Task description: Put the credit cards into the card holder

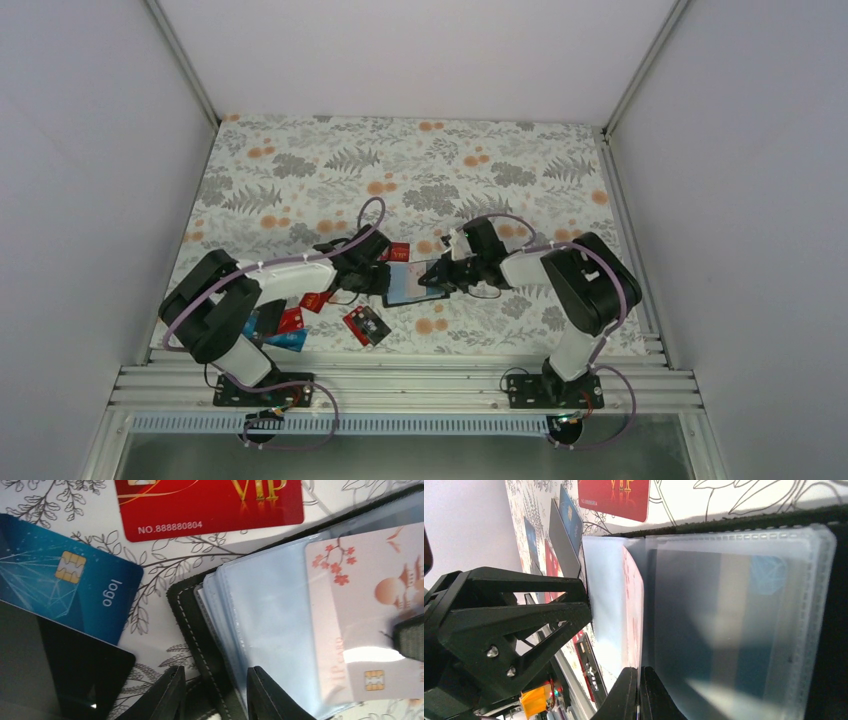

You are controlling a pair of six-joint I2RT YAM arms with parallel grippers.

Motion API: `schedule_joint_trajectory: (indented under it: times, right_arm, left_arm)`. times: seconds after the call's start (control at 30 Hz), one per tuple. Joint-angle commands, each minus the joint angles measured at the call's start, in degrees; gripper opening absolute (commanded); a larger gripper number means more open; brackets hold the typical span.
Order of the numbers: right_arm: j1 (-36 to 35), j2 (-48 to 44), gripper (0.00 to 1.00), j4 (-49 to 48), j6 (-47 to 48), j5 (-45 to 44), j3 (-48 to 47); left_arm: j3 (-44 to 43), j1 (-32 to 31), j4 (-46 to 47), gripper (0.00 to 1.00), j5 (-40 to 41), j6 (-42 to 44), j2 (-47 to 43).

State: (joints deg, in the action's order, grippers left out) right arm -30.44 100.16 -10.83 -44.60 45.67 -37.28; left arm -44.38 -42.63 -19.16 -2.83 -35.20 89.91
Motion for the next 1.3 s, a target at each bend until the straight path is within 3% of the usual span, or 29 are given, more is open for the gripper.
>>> schedule_joint_trajectory:
  times: [0.0, 0.37, 1.0, 1.27]
  right_arm:
    - [-0.8, 2.2, 0.04, -0.1, 0.3, -1.8, 0.9]
    - [-0.8, 3.6, 0.04, 1.8, 4.3, 0.6, -0.4]
    - [-0.9, 9.7, 0.04, 7.9, 10.9, 7.5, -8.3]
    - [-1.2, 9.7, 0.05, 13.5, 12.6, 4.8, -10.3]
  left_arm:
    - [1.7, -0.1, -2.3, 0.31, 2.0, 0.0, -0.3]
    - [2.5, 0.1, 0.5, 0.1, 1.9, 0.7, 2.9]
    - [2.2, 0.1, 2.0, 0.05, 1.4, 1.9, 5.4]
    - [2.2, 0.1, 1.9, 0.05, 1.6, 1.6, 5.2]
